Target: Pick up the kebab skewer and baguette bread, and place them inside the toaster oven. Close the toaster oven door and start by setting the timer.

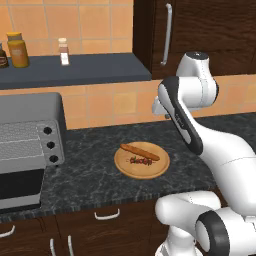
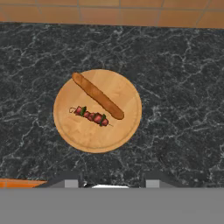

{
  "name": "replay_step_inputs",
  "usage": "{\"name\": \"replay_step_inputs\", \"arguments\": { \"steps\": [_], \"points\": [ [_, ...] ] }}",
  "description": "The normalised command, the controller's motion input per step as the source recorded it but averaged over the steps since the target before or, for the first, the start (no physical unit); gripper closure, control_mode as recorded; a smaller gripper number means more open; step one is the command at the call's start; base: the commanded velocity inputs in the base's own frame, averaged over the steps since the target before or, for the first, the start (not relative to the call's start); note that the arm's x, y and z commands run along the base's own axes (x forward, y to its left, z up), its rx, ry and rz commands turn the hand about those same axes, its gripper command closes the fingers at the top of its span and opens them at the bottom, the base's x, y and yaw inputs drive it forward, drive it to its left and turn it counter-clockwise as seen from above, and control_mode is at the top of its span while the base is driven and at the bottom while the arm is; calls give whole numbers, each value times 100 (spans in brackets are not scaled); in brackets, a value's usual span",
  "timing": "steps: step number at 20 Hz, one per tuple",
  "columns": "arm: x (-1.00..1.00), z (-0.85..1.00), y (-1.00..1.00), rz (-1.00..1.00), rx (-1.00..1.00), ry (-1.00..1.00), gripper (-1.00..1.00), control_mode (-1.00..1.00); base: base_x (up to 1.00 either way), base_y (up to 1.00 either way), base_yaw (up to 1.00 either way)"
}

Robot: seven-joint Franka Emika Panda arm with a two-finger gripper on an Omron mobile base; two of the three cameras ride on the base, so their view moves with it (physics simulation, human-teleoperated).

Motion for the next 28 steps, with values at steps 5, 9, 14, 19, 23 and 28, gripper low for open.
{"name": "replay_step_inputs", "arguments": {
  "steps": [5, 9, 14, 19, 23, 28],
  "points": [
    [0, 0, 0, 0, 0, 0, -100, 100, 0, 0, 0],
    [0, 0, 0, 0, 0, 0, -100, 100, -18, 22, 0],
    [0, 0, 0, 0, 0, 0, -100, 100, -11, 81, 0],
    [0, 0, 0, 0, 0, 0, -100, 100, 2, 42, 0],
    [0, 0, 0, 0, 0, 0, -100, 100, 13, 28, 0],
    [0, 0, 0, 0, 0, 0, -100, 100, 26, 35, 0]
  ]
}}
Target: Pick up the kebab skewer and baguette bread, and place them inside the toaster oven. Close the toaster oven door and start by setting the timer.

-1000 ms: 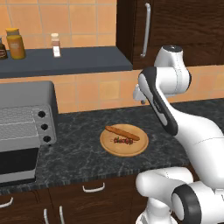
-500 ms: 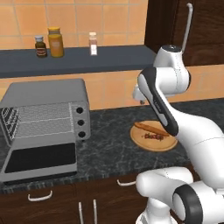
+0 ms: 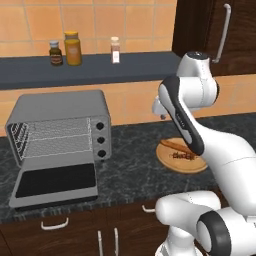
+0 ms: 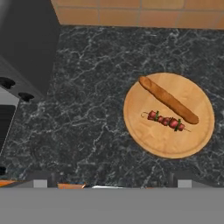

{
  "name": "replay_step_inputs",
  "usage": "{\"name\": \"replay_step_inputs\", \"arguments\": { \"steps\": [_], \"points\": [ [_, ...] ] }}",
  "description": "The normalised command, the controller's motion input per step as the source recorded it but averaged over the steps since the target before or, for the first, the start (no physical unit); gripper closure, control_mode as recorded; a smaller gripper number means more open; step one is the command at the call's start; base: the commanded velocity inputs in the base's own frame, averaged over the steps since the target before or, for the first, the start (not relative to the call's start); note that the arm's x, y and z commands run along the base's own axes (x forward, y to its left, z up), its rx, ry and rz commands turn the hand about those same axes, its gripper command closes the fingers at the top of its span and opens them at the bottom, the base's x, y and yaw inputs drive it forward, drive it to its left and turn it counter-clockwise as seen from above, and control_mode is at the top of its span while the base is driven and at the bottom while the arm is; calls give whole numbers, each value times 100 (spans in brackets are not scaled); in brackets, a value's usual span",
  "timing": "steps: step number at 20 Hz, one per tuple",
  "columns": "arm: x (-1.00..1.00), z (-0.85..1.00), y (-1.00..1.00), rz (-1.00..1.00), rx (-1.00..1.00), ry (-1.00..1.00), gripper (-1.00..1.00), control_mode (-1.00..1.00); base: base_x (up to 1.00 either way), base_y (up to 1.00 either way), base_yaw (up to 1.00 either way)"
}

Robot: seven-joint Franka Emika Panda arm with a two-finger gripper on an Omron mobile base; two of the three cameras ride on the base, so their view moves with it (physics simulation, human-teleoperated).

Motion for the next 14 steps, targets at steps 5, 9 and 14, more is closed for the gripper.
{"name": "replay_step_inputs", "arguments": {
  "steps": [5, 9, 14],
  "points": [
    [0, 0, 0, 0, 0, 0, -100, 100, 39, 47, 0],
    [0, 0, 0, 0, 0, 0, -100, 100, 18, 19, 0],
    [0, 0, 0, 0, 0, 0, -100, 100, 5, 3, 0]
  ]
}}
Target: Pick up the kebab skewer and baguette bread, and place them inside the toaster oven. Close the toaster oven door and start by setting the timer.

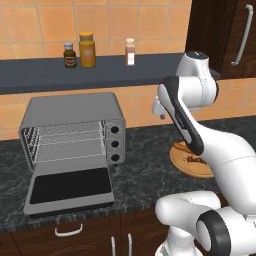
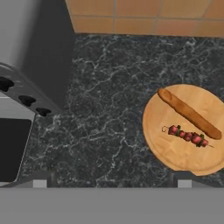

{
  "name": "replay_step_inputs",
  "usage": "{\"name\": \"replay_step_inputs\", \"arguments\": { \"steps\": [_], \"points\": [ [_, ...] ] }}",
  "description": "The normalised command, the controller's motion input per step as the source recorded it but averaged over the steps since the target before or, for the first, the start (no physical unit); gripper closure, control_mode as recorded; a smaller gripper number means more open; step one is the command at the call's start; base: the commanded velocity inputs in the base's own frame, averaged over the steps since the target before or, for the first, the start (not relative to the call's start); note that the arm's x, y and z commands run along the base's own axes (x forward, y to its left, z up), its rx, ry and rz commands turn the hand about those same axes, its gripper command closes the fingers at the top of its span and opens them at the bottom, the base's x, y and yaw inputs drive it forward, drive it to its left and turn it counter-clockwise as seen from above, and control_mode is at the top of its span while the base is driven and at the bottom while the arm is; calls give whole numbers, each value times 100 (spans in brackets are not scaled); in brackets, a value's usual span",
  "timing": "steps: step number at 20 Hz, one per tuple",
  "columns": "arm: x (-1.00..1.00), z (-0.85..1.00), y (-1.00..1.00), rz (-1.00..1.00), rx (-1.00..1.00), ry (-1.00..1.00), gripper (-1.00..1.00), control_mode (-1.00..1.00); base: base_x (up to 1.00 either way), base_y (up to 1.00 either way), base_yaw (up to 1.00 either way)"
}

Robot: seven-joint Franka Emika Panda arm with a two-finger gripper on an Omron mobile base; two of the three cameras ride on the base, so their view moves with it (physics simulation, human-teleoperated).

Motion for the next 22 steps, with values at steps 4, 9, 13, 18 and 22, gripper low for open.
{"name": "replay_step_inputs", "arguments": {
  "steps": [4, 9, 13, 18, 22],
  "points": [
    [-38, 0, 30, 0, 0, -8, -100, -100, 0, 0, 0],
    [-65, 0, 100, -1, -2, -22, -100, -100, 0, 0, 0],
    [-5, 0, 100, -8, 0, -26, -100, -100, 0, 0, 0],
    [0, 0, 85, -14, 1, -30, -100, -100, 0, 0, 0],
    [0, -10, 51, -12, 7, -27, -100, -100, 0, 0, 0]
  ]
}}
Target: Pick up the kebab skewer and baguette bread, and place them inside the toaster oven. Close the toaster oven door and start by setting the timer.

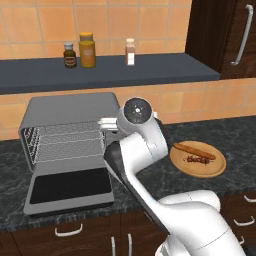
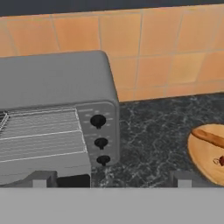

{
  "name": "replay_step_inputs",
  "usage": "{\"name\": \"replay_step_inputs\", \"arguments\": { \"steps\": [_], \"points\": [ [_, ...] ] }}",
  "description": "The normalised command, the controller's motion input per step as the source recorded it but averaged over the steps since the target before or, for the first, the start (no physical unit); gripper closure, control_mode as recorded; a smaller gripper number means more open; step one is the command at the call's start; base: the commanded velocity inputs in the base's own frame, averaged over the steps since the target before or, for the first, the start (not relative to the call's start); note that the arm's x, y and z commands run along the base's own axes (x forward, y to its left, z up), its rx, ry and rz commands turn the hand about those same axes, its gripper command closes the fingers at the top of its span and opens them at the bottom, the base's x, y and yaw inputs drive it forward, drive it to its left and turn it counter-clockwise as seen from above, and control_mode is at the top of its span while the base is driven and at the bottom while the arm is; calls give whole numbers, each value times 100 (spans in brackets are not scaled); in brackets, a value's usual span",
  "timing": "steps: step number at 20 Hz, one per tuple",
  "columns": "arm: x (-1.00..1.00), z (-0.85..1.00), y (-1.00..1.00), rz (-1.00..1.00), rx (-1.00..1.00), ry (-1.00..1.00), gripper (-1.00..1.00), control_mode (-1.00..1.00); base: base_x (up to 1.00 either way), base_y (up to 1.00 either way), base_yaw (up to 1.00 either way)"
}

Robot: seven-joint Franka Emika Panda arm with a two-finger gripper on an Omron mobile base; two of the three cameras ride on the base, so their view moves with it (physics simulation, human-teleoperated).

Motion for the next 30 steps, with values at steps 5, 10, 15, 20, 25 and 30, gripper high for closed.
{"name": "replay_step_inputs", "arguments": {
  "steps": [5, 10, 15, 20, 25, 30],
  "points": [
    [-4, -27, 51, -3, 5, -10, -100, -100, 0, 0, 0],
    [0, -22, 45, 8, 2, 0, -100, -100, 0, 0, 0],
    [0, -21, 70, 0, 0, 0, -100, -100, 0, 0, 0],
    [0, -27, 61, 0, 0, 0, -100, -100, 0, 0, 0],
    [0, -23, 43, 0, 0, 0, -100, -100, 0, 0, 0],
    [31, -4, 3, 1, 1, -5, -100, -100, 0, 0, 0]
  ]
}}
